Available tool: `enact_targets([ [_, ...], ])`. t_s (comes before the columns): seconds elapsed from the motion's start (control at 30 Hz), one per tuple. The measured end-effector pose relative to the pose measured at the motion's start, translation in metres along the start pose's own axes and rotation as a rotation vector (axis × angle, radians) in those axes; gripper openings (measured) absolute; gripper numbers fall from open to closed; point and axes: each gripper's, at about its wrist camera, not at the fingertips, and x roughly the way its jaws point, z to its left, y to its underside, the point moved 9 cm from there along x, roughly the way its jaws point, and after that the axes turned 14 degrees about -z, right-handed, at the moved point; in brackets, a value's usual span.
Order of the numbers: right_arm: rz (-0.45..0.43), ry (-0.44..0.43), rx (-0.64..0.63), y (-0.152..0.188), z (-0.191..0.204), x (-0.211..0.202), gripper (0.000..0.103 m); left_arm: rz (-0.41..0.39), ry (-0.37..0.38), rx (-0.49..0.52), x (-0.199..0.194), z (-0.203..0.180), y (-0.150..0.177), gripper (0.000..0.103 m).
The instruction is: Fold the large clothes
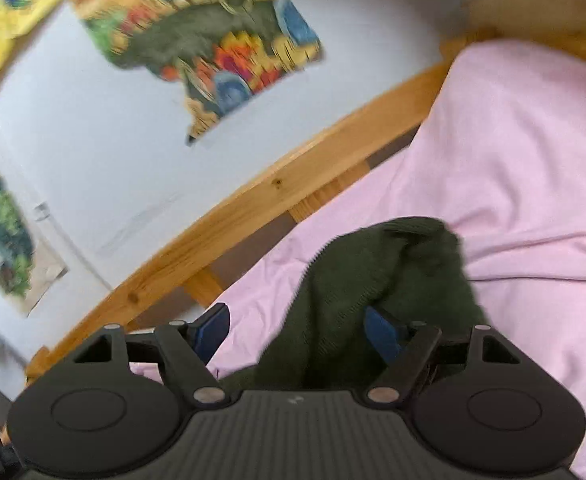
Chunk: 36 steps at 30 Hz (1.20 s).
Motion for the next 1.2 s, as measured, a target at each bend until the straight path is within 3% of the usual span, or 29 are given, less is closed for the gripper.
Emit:
enact_targets([
  [0.03,0.024,0.039,0.002,0.002,-0.002,0.01,0.066,0.016,-0.027,0.007,0.01,0.0,-0.003,0.087],
  [0.07,0.048,0.061,0.01,0.007,-0.004,0.017,0.029,0.034,-0.047,-0.004,0.02,0.001,-0.005,0.079],
  [0.1,0.062,0.068,0.029,0.01,-0.007,0.019,0.008,0.048,-0.06,-0.024,0.027,0.003,-0.005,0.06],
  [0.13,0.044,0.069,0.043,0.01,-0.011,0.013,0.005,0.063,-0.068,-0.053,0.032,0.005,-0.004,0.044],
  [0.17,0.002,0.048,0.032,0.008,-0.014,0.002,0.004,0.072,-0.065,-0.082,0.032,0.01,-0.003,0.012],
  [0.2,-0.046,0.026,0.003,0.007,-0.016,-0.012,0.004,0.063,-0.067,-0.11,0.031,0.013,0.0,0.005],
  [0.3,-0.18,-0.017,-0.021,0.016,-0.034,-0.062,0.004,-0.055,0.005,-0.127,0.006,0.019,0.008,0.003],
  [0.37,-0.18,0.004,0.024,0.044,-0.059,-0.079,0.004,-0.108,0.042,-0.179,-0.014,0.03,0.019,0.003],
  [0.4,-0.158,0.03,0.036,0.061,-0.071,-0.079,0.004,-0.116,0.013,-0.21,-0.022,0.043,0.03,0.003],
  [0.5,-0.09,0.095,0.022,0.107,-0.1,-0.066,0.004,-0.051,-0.044,-0.341,-0.02,0.078,0.069,0.004],
  [0.57,-0.101,0.086,0.037,0.108,-0.1,-0.066,0.004,-0.005,-0.076,-0.42,-0.01,0.092,0.092,0.004],
  [0.63,-0.113,0.061,0.006,0.095,-0.09,-0.073,0.007,0.015,-0.069,-0.427,-0.003,0.094,0.096,0.007],
  [0.7,-0.124,0.041,-0.047,0.083,-0.083,-0.083,0.023,0.019,-0.068,-0.41,-0.009,0.088,0.089,0.02],
  [0.73,-0.131,0.031,-0.068,0.078,-0.081,-0.088,0.045,0.023,-0.063,-0.38,-0.015,0.083,0.085,0.027],
  [0.77,-0.148,0.026,-0.087,0.073,-0.081,-0.095,0.065,0.022,-0.046,-0.347,-0.022,0.078,0.082,0.045],
  [0.8,-0.166,0.028,-0.104,0.066,-0.082,-0.103,0.071,0.011,-0.021,-0.312,-0.032,0.071,0.078,0.07],
  [0.87,-0.192,0.041,-0.119,0.049,-0.086,-0.107,0.077,-0.035,-0.015,-0.257,-0.05,0.062,0.071,0.087],
  [0.97,-0.205,0.095,-0.054,0.022,-0.099,-0.095,0.08,-0.083,0.024,-0.217,-0.066,0.053,0.055,0.088],
  [1.03,-0.169,0.121,0.007,0.011,-0.103,-0.072,0.081,-0.098,0.008,-0.201,-0.062,0.05,0.039,0.091],
  [1.1,-0.086,0.171,0.071,0.014,-0.11,-0.048,0.074,-0.077,-0.08,-0.179,-0.046,0.054,0.023,0.091],
  [1.13,-0.051,0.161,0.104,0.017,-0.112,-0.039,0.048,-0.037,-0.13,-0.177,-0.034,0.058,0.018,0.09],
  [1.17,-0.027,0.14,0.132,0.019,-0.111,-0.033,0.012,0.016,-0.164,-0.18,-0.022,0.062,0.016,0.085],
  [1.2,-0.029,0.135,0.141,0.019,-0.109,-0.036,0.01,0.074,-0.176,-0.195,-0.008,0.063,0.015,0.063],
])
